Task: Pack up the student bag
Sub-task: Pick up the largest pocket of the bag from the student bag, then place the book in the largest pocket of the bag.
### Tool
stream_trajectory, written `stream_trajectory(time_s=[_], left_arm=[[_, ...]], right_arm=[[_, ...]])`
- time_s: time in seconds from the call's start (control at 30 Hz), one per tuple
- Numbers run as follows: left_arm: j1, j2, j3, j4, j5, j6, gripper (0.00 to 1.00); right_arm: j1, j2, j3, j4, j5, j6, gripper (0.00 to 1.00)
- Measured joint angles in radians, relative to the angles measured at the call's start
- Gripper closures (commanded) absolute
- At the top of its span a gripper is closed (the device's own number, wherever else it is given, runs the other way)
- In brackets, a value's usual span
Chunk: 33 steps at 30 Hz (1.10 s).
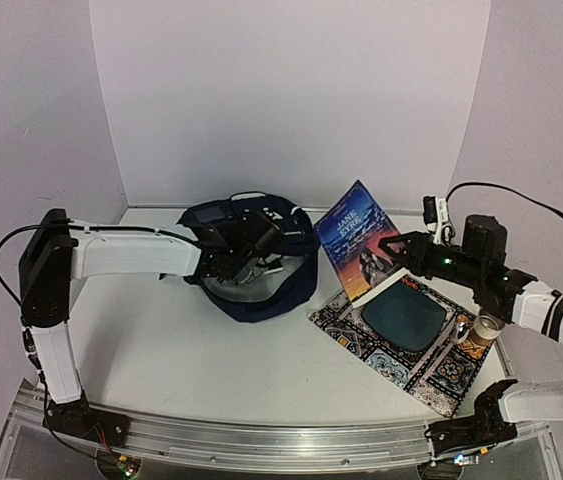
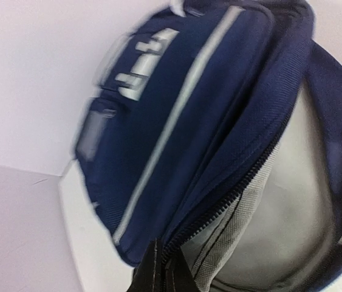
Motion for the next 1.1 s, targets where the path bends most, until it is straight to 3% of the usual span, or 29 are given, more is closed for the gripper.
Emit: stream_trajectory(time_s=[0.23, 0.53, 0.63, 0.87, 1.1], left_arm=[[0.012, -0.07, 0.017, 0.087, -0.197, 0.039, 1.0], [0.01, -0.141, -0.058, 0.285, -0.337, 0.114, 1.0], [0.007, -0.179, -0.088, 0.309, -0.349, 0.091, 1.0], [0.002, -0.282, -0.166, 0.324, -0.315, 0.014, 1.0], [0.002, -0.349, -0.222, 0.324, -0.248, -0.042, 1.0]], right_arm=[[0.077, 0.003, 0.12, -0.187, 0.031, -0.234, 1.0], [0.376, 0.104, 0.222, -0.359, 0.237, -0.554, 1.0], [0.498, 0.137, 0.222, -0.379, 0.388, -0.69, 1.0], [0.738, 0.237, 0.222, -0.273, 0.759, -1.058, 1.0], [0.848, 0.414, 0.243, -0.051, 0.988, -1.407, 1.0]])
